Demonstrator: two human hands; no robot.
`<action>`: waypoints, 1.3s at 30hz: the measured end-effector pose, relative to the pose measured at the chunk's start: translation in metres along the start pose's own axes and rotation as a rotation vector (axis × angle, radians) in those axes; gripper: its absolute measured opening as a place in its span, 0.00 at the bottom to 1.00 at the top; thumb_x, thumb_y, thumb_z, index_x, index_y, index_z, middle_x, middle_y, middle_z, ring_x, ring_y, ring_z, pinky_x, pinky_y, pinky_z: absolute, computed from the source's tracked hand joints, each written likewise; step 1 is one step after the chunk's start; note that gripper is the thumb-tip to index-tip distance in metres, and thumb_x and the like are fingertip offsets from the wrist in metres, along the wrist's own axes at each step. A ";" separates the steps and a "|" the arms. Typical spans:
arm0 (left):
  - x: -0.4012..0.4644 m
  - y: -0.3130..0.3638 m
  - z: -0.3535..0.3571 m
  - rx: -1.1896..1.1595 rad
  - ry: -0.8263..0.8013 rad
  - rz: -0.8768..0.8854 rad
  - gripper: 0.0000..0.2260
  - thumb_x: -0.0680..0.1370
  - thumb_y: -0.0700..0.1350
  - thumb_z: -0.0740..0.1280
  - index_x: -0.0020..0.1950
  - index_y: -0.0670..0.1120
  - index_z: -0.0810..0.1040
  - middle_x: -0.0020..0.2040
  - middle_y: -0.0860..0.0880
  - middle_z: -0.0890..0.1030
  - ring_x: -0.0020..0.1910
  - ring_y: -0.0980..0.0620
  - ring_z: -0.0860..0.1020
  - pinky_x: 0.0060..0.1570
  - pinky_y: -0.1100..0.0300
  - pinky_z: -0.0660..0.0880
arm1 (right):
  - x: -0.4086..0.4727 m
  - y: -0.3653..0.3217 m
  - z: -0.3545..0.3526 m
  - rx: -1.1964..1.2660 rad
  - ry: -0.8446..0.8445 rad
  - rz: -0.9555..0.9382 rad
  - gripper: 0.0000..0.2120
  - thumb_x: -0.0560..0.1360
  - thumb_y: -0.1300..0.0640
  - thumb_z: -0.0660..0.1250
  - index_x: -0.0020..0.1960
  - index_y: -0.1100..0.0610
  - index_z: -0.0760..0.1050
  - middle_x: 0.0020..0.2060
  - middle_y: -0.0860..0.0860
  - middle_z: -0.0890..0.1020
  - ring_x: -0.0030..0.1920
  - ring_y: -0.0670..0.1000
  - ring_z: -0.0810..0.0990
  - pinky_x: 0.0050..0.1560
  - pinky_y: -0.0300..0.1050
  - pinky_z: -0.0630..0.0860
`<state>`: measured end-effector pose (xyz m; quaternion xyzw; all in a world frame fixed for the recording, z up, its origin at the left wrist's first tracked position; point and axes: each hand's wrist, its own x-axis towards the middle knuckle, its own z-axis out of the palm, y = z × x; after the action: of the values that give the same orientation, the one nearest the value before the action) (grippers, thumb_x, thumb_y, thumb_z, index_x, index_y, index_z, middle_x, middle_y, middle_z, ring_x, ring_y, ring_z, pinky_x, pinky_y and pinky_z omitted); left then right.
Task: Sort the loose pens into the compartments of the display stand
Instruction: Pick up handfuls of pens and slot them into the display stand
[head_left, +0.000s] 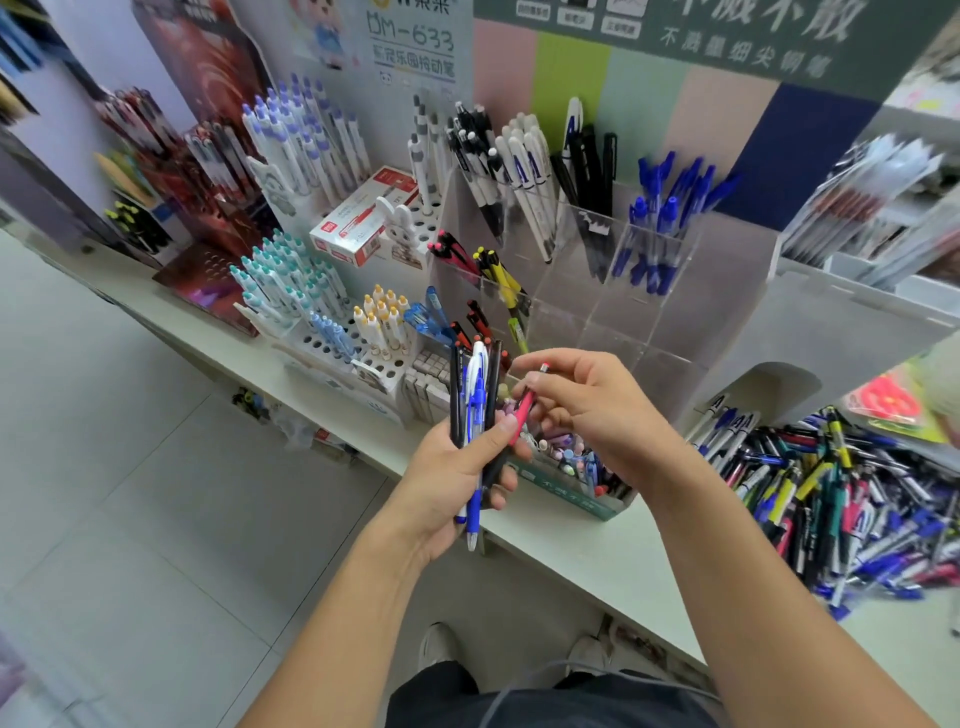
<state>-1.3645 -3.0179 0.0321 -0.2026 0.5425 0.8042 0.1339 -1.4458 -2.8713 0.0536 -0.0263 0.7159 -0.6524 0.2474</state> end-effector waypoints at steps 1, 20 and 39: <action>0.000 0.001 0.001 0.020 -0.006 0.001 0.16 0.76 0.49 0.71 0.58 0.41 0.77 0.40 0.45 0.84 0.29 0.52 0.77 0.24 0.63 0.71 | -0.001 0.001 -0.003 0.020 0.044 -0.032 0.09 0.81 0.66 0.64 0.59 0.61 0.81 0.39 0.55 0.85 0.32 0.47 0.78 0.34 0.38 0.77; 0.004 0.009 0.026 0.364 -0.103 0.059 0.08 0.80 0.42 0.70 0.45 0.48 0.73 0.29 0.56 0.71 0.25 0.54 0.65 0.25 0.62 0.62 | -0.019 -0.046 -0.044 -0.079 0.439 -0.359 0.07 0.82 0.58 0.66 0.46 0.56 0.78 0.33 0.49 0.80 0.31 0.45 0.72 0.32 0.39 0.70; 0.009 0.017 0.021 0.135 -0.022 0.057 0.03 0.81 0.41 0.68 0.52 0.46 0.75 0.32 0.52 0.71 0.26 0.55 0.62 0.22 0.65 0.62 | -0.014 -0.147 -0.081 -0.043 0.631 -0.749 0.04 0.81 0.59 0.65 0.49 0.58 0.70 0.38 0.57 0.80 0.31 0.53 0.83 0.31 0.48 0.82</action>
<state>-1.3837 -3.0050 0.0484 -0.1689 0.5995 0.7715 0.1300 -1.5064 -2.8132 0.1993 -0.0883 0.7104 -0.6579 -0.2338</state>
